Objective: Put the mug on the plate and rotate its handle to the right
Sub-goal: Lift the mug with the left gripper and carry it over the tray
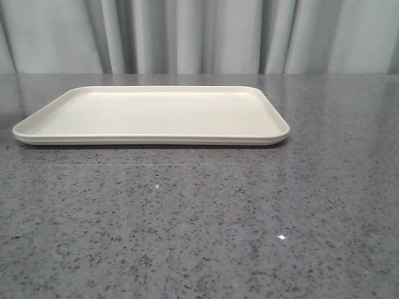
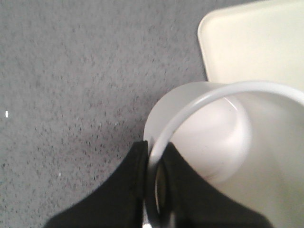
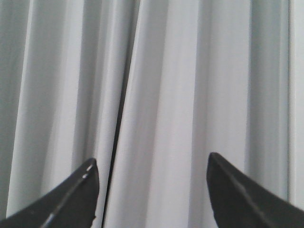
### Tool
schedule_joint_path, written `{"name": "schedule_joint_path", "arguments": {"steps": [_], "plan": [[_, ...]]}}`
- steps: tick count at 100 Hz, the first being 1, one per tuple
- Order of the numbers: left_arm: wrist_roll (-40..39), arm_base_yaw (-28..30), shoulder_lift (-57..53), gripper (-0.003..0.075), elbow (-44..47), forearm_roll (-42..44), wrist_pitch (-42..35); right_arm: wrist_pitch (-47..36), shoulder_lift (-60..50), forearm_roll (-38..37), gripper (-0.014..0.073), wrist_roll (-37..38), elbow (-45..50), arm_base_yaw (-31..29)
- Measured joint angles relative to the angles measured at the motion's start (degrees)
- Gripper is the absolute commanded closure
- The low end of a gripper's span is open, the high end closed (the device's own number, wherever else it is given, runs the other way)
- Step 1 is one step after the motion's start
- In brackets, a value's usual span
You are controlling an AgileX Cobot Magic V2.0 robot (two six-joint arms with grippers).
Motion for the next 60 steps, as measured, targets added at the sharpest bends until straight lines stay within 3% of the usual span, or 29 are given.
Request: {"name": "schedule_joint_path", "arguments": {"steps": [26, 60], "plan": [[0.82, -5.74, 7.62, 0.0740, -16.20, -5.35, 0.56, 0.00, 0.00, 0.00, 0.0103, 0.00, 0.00, 0.00], [0.65, -16.07, 17.30, 0.0741, -20.41, -4.99, 0.90, 0.31, 0.00, 0.00, 0.0103, 0.00, 0.00, 0.00]]}}
